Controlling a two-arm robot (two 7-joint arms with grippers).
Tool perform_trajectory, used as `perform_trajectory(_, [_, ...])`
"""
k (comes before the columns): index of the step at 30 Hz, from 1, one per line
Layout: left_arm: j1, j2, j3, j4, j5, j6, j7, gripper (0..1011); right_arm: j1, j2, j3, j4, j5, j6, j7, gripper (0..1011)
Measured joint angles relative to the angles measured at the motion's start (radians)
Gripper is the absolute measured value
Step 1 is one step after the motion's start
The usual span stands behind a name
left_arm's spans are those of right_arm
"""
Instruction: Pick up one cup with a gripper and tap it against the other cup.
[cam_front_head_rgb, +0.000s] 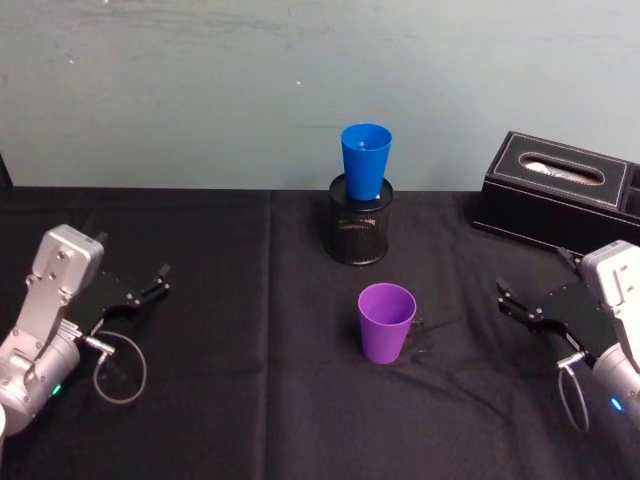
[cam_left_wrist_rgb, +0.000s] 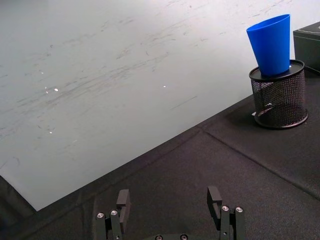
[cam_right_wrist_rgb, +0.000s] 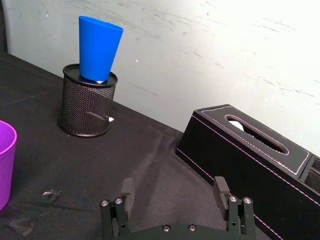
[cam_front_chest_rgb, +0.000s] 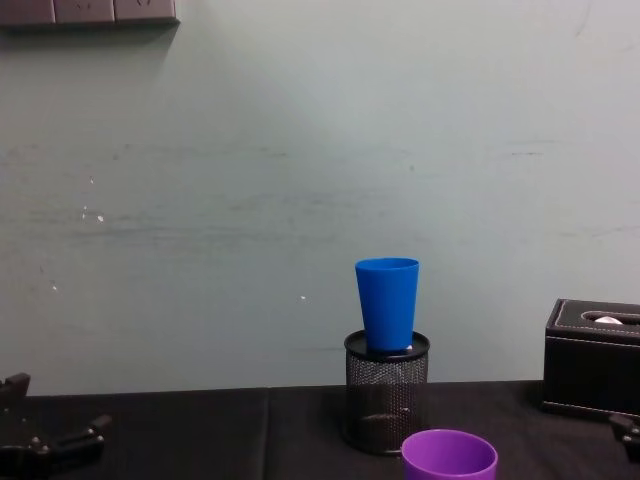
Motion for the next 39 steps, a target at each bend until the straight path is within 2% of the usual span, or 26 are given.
perform_trajectory(14, [0.000, 0.000, 0.000, 0.000, 0.000, 0.000, 0.000, 1011, -0.001, 0.001, 0.002, 0.000, 0.002, -0.004, 0.004, 1000])
perform_trajectory(16, [0.000, 0.000, 0.000, 0.000, 0.000, 0.000, 0.000, 1011, -0.008, 0.013, 0.014, 0.003, 0.023, -0.021, 0.039, 1000])
perform_trajectory(17, [0.000, 0.000, 0.000, 0.000, 0.000, 0.000, 0.000, 1011, -0.015, 0.025, 0.023, 0.007, 0.047, -0.041, 0.083, 1000])
perform_trajectory(21, [0.000, 0.000, 0.000, 0.000, 0.000, 0.000, 0.000, 1011, -0.026, 0.044, 0.030, 0.010, 0.097, -0.069, 0.178, 1002])
perform_trajectory(22, [0.000, 0.000, 0.000, 0.000, 0.000, 0.000, 0.000, 1011, -0.029, 0.051, 0.031, 0.010, 0.123, -0.081, 0.231, 1000])
perform_trajectory(23, [0.000, 0.000, 0.000, 0.000, 0.000, 0.000, 0.000, 1011, -0.030, 0.053, 0.031, 0.010, 0.135, -0.085, 0.256, 1000])
perform_trajectory(25, [0.000, 0.000, 0.000, 0.000, 0.000, 0.000, 0.000, 1011, -0.031, 0.058, 0.026, 0.009, 0.166, -0.097, 0.333, 1000])
perform_trajectory(26, [0.000, 0.000, 0.000, 0.000, 0.000, 0.000, 0.000, 1011, -0.031, 0.058, 0.026, 0.009, 0.166, -0.097, 0.333, 1000])
perform_trajectory(27, [0.000, 0.000, 0.000, 0.000, 0.000, 0.000, 0.000, 1011, -0.028, 0.059, 0.016, 0.009, 0.187, -0.106, 0.399, 1002])
perform_trajectory(30, [0.000, 0.000, 0.000, 0.000, 0.000, 0.000, 0.000, 1011, -0.016, 0.050, -0.001, 0.012, 0.199, -0.110, 0.466, 1002])
perform_trajectory(33, [0.000, 0.000, 0.000, 0.000, 0.000, 0.000, 0.000, 1011, 0.003, 0.030, -0.024, 0.023, 0.193, -0.095, 0.502, 1000])
perform_trajectory(39, [0.000, 0.000, 0.000, 0.000, 0.000, 0.000, 0.000, 1011, 0.040, -0.015, -0.046, 0.051, 0.178, -0.033, 0.517, 1000])
